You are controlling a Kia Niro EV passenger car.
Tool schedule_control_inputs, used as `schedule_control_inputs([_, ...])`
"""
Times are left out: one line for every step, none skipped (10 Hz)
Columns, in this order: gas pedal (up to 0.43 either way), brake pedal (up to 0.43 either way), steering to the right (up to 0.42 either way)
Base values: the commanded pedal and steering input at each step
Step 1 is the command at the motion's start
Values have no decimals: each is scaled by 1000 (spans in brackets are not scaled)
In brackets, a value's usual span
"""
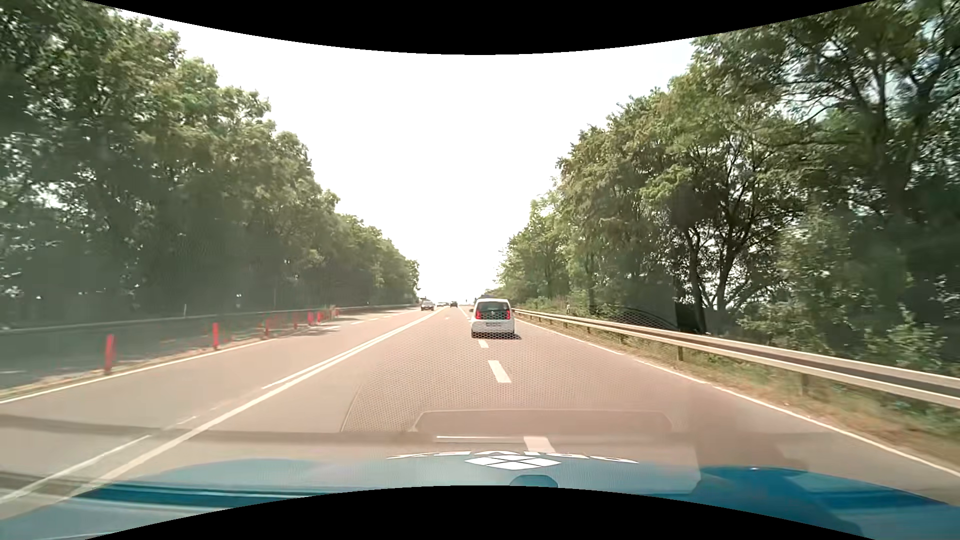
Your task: Follow the waypoints while adhering to traffic rules and regulations
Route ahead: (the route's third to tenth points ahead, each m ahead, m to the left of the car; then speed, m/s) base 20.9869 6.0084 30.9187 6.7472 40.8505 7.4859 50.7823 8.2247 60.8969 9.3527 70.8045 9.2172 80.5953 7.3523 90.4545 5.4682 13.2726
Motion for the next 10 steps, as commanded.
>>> schedule_control_inputs([311, 0, 9])
schedule_control_inputs([311, 0, 6])
schedule_control_inputs([287, 0, 5])
schedule_control_inputs([280, 0, 4])
schedule_control_inputs([280, 0, 4])
schedule_control_inputs([268, 0, 2])
schedule_control_inputs([268, 0, 1])
schedule_control_inputs([268, 0, -1])
schedule_control_inputs([248, 0, -7])
schedule_control_inputs([228, 0, -11])
